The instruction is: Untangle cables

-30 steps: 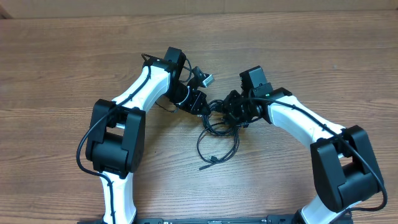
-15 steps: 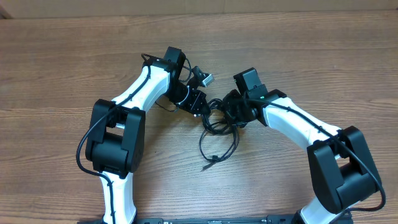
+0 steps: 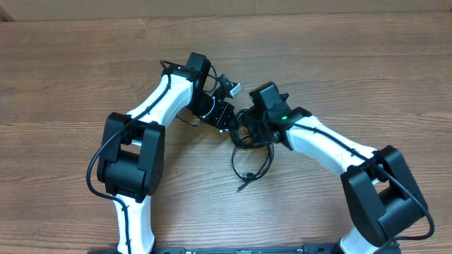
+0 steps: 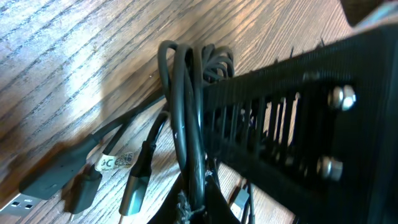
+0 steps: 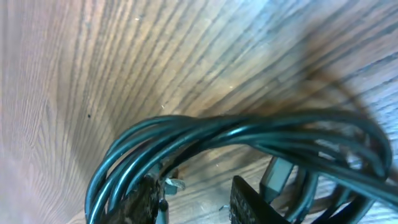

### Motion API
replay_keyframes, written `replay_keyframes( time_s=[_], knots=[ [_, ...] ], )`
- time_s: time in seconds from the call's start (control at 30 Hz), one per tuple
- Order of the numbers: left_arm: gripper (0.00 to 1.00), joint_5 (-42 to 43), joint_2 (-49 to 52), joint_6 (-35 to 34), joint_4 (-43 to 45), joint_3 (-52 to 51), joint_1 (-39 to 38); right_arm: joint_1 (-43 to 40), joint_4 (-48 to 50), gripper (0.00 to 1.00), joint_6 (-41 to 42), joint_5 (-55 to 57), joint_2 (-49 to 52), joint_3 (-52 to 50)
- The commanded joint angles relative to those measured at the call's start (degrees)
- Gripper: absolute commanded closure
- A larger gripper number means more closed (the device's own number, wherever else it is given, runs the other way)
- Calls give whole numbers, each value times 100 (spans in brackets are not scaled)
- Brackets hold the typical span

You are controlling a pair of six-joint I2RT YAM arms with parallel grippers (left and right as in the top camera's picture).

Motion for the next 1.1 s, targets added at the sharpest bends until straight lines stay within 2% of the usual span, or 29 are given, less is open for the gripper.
replay_keyframes(
  time_s=[0.0, 0.17, 0.5, 0.77, 0.8, 0.83, 0.9, 1.07],
  knots=[
    [96, 199, 15, 105, -37, 103, -22, 264, 140, 64, 328, 975, -57, -31],
    [96, 199, 15, 105, -39, 103, -22, 367, 197, 64, 667, 1270, 46, -31],
    [96, 197, 15, 107, -39, 103, -22, 382, 723, 57, 660, 1279, 391, -31],
    [96, 195, 15, 109, -39, 103, -22, 389, 697, 58, 656, 1279, 409, -55],
    [96, 195, 17, 109, -39, 103, -22, 387, 699, 59, 658, 1279, 409, -83],
    [96, 192, 15, 109, -39, 103, -22, 387, 695, 65, 658, 1276, 409, -116],
    [96, 192, 17, 109, -42, 103, -22, 387, 695, 71, 658, 1276, 409, -216],
    [96, 192, 17, 109, -42, 103, -22, 387, 566, 78, 656, 1250, 409, -299]
  ],
)
